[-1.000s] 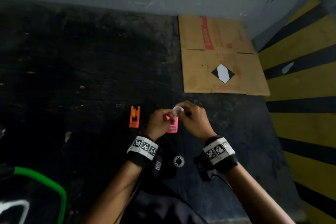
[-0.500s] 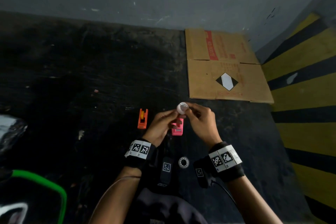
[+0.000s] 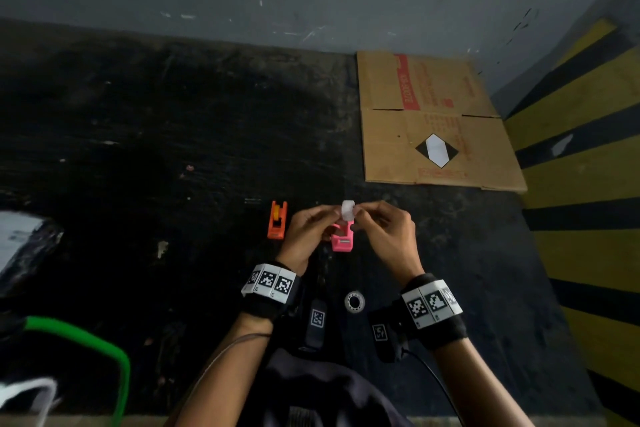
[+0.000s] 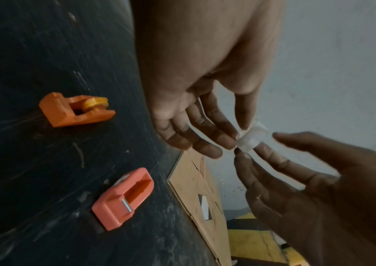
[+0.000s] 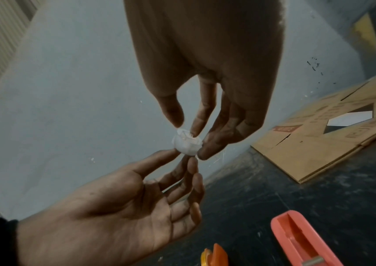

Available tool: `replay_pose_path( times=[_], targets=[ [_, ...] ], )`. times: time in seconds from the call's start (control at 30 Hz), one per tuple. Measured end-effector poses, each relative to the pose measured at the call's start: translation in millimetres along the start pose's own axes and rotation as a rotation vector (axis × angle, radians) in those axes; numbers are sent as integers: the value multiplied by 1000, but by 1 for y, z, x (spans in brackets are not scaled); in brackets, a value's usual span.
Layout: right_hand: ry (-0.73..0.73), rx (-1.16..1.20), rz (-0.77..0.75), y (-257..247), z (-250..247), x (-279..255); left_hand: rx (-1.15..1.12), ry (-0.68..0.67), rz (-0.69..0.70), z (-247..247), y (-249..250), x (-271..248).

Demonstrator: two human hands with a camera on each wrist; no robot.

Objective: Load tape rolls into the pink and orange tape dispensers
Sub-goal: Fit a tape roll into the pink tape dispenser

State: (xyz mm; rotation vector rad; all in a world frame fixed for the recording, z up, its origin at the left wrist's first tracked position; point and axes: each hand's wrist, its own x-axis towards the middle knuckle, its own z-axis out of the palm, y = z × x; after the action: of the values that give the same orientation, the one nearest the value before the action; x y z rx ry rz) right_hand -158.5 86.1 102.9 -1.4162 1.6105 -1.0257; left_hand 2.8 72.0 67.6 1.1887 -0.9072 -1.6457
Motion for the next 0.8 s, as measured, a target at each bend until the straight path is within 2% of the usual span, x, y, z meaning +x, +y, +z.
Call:
replay_pose_path(
  times=[0.13, 0.4, 0.5, 0.57, 0.63, 0.7, 0.8],
  targets=[
    [-10, -24, 8, 7, 0, 1, 73, 17, 11, -1, -5, 1],
    [-43, 13, 34, 10, -2, 0, 26, -6, 8, -4, -12, 3],
    [18, 21, 25, 22, -4, -1, 58, 71, -7, -7, -17, 7],
    [60, -92, 51, 43, -2, -5, 104, 144, -25, -10, -21, 8],
    [66, -352, 97, 73, 0, -14, 149, 181, -44, -16, -29, 8],
    [-7, -617, 177, 105, 2, -26, 180, 200, -64, -22, -35, 8],
    [-116, -714, 286, 143, 4, -47, 194, 214, -96, -26, -41, 5]
  ],
)
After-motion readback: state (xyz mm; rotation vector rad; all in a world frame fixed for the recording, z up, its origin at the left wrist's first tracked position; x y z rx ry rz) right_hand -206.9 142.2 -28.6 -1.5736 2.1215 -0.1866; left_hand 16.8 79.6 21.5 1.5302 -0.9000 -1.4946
